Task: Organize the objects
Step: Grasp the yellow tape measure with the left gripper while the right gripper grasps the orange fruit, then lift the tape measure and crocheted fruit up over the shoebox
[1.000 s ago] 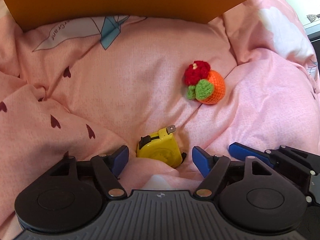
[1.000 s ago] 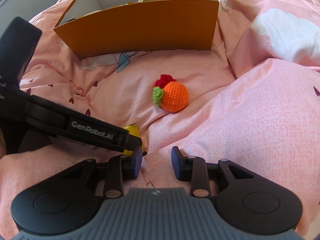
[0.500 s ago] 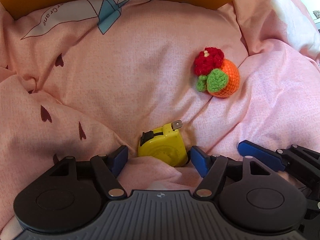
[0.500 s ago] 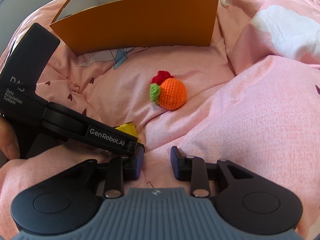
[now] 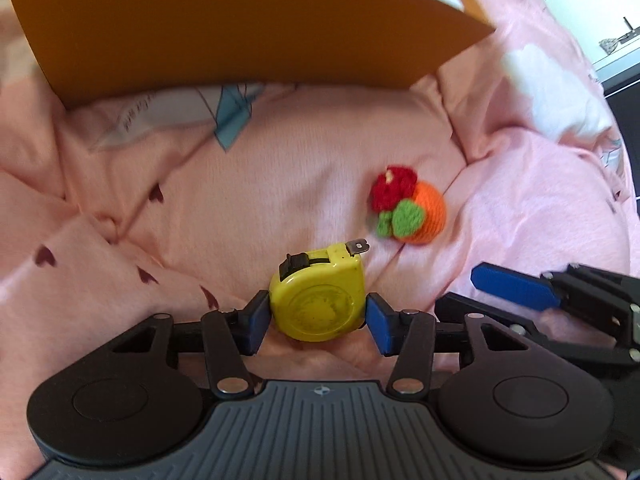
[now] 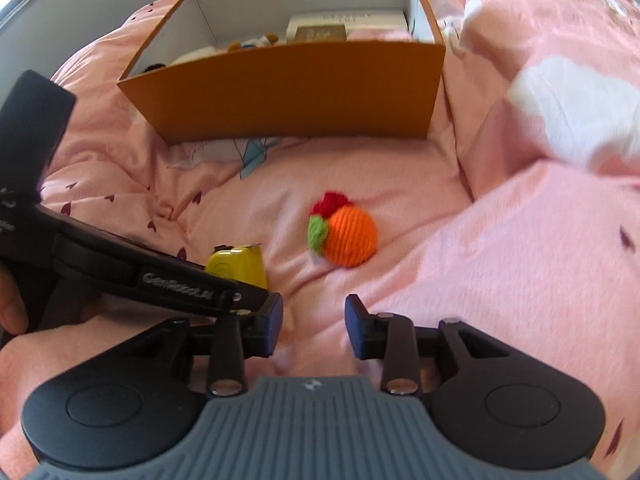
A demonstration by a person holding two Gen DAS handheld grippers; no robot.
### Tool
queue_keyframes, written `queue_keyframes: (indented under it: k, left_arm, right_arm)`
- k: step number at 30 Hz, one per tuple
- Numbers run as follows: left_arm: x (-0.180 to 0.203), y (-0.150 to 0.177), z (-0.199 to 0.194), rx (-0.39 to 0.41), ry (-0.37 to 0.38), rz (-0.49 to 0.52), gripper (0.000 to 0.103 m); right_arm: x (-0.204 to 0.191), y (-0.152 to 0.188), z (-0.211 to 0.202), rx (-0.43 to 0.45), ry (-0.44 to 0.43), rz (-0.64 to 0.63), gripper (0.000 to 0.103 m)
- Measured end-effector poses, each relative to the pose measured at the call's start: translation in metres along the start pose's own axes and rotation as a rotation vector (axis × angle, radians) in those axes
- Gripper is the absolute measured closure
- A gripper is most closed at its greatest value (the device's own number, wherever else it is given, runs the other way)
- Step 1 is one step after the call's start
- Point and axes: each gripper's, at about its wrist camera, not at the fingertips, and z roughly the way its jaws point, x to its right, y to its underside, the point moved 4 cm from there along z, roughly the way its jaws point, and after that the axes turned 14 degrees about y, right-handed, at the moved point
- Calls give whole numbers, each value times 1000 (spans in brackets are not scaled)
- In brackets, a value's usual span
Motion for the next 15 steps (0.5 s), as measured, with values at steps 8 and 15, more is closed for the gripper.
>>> queue_keyframes:
  k: [8, 15]
  left_arm:
    - [6, -27, -27, 94, -45, 64, 44]
    - [13, -41, -42, 158, -57, 94, 44]
  right_arm:
    - [0, -30, 23, 52, 55, -109, 56]
    - [6, -40, 54, -32, -11, -60, 54]
